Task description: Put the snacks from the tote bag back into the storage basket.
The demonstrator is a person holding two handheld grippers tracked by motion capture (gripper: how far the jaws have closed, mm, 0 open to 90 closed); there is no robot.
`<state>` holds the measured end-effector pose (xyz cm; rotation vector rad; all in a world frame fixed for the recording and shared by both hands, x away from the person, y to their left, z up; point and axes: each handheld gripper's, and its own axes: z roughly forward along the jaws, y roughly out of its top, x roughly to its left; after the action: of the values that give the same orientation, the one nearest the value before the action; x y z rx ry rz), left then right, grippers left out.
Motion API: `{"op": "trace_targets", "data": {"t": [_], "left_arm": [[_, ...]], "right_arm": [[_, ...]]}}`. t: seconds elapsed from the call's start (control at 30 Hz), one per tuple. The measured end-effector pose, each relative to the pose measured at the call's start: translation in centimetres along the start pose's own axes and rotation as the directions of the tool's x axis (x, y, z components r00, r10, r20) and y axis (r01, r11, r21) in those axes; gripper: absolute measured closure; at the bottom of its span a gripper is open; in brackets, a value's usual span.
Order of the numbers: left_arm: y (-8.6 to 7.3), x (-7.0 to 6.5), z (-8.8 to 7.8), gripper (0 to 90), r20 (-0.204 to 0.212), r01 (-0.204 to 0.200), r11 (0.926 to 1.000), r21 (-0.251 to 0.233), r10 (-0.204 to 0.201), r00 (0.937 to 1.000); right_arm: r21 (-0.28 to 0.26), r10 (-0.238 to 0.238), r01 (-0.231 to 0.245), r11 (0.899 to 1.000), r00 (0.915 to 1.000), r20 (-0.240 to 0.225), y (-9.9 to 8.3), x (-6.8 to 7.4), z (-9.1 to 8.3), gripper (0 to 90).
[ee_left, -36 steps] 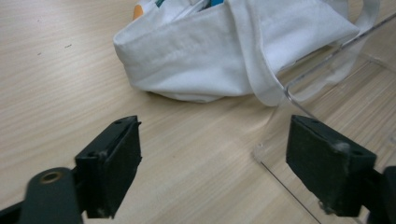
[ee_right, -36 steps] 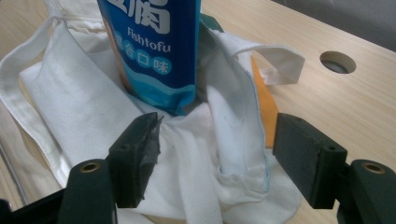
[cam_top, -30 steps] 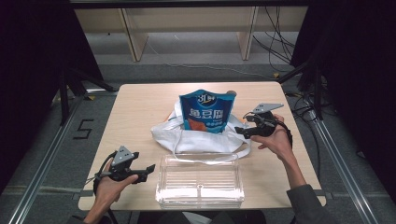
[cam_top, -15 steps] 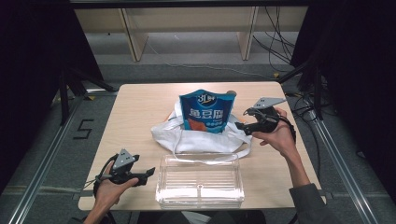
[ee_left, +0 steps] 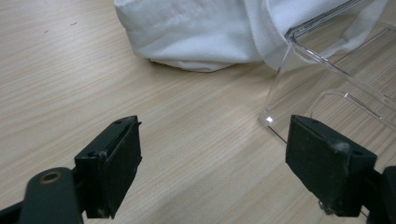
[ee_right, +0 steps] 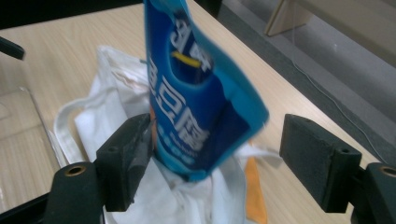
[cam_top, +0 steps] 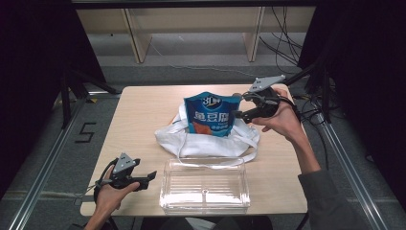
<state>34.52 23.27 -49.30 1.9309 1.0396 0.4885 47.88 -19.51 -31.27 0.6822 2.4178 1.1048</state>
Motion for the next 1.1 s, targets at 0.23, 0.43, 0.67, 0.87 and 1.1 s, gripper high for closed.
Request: {"op": "trace_targets", "data": {"t": [0.23,0.43,0.67,0.87,1.1], "left_arm": [[0.0,0.1,-0.1,18.1,-0.007,-0.002,1.0000,-0.003,0.002,1.0000],[0.0,0.4,-0.3,18.7,-0.019,0.000,1.0000,0.001,0.000,0.9998],[-0.1,0.6,-0.4,19.0,-0.035,0.006,1.0000,0.001,-0.006,0.9994],[0.0,0.5,-0.5,19.1,-0.043,0.000,1.0000,-0.004,0.000,0.9991],[0.0,0.5,-0.5,19.6,-0.048,-0.014,0.9999,0.005,0.014,0.9988]], "right_arm": [[0.035,-0.045,0.046,0.998,0.9990,-0.005,3.4,0.3,0.5,31.1],[0.099,-0.094,0.097,0.990,0.9952,-0.028,6.2,0.8,1.6,34.0],[0.156,-0.096,0.105,0.982,0.9934,-0.063,7.7,1.3,3.6,40.4],[0.172,-0.134,0.146,0.974,0.9881,-0.075,8.2,1.4,5.1,49.7],[0.222,-0.119,0.136,0.966,0.9890,-0.088,8.5,1.0,6.0,57.1]]}}
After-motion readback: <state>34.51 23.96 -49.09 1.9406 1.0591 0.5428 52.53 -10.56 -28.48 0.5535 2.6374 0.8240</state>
